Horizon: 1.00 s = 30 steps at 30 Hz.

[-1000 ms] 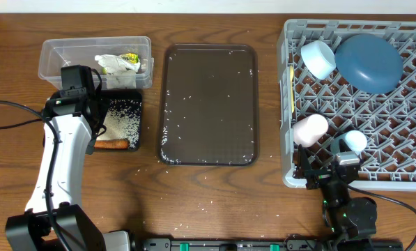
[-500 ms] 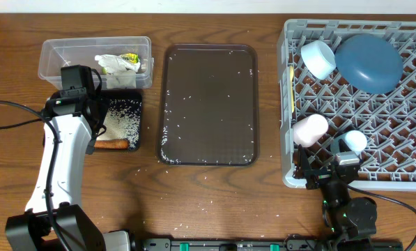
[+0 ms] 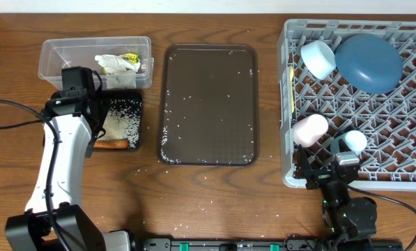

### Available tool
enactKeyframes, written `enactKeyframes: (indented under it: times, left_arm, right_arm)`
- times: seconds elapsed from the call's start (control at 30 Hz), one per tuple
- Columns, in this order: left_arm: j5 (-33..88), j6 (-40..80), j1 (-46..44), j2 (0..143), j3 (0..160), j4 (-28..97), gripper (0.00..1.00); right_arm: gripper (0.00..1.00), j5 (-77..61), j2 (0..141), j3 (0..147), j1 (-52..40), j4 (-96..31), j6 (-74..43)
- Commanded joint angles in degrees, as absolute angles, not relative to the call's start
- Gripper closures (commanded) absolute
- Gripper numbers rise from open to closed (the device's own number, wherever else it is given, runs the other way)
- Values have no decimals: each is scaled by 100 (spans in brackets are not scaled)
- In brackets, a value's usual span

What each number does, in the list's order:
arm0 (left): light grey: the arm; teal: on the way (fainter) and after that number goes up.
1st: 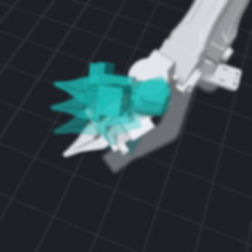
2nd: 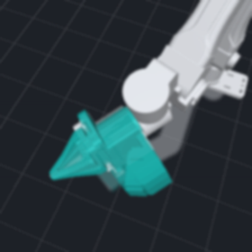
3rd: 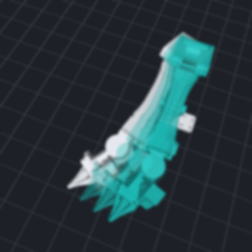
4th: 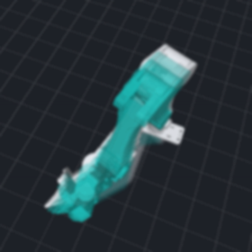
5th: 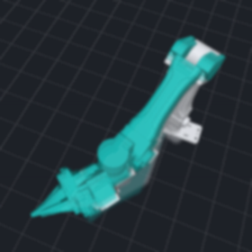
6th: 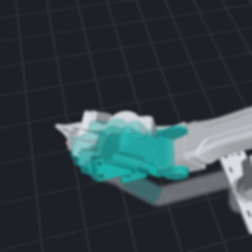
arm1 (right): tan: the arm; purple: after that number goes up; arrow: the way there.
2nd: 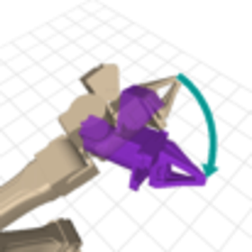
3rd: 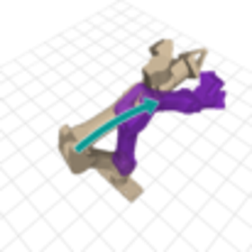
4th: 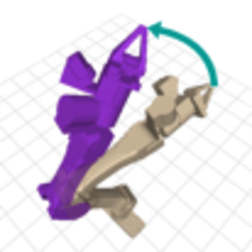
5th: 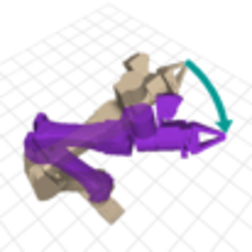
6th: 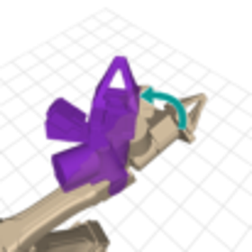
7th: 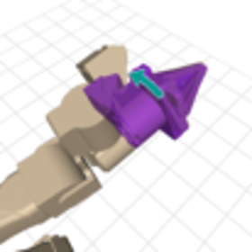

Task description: Sort waste into correct bins and load items into the dishwasher rack

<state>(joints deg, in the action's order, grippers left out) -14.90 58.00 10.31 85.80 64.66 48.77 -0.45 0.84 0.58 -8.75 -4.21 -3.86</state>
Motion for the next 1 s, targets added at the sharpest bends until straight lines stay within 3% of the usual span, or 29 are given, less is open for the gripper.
enactKeyframes:
  times: [0.0, 0.2, 0.53, 0.97]
  left_arm:
    - [-1723, 5651, 1052, 8392, 6580, 4945, 2]
    - [-1865, 4982, 980, 7583, 6324, 4895, 2]
    - [-1007, 1114, 209, 4689, 4152, 1645, 2]
    - [-917, 921, 58, 1306, 1391, 690, 2]
  right_arm:
    - [1, -86, 32, 32, -849, -423, -421]
    - [1, -86, 32, 32, -849, -423, -421]
    - [1, -86, 32, 32, -849, -423, -423]
    - [1, -86, 32, 32, -849, -423, -421]
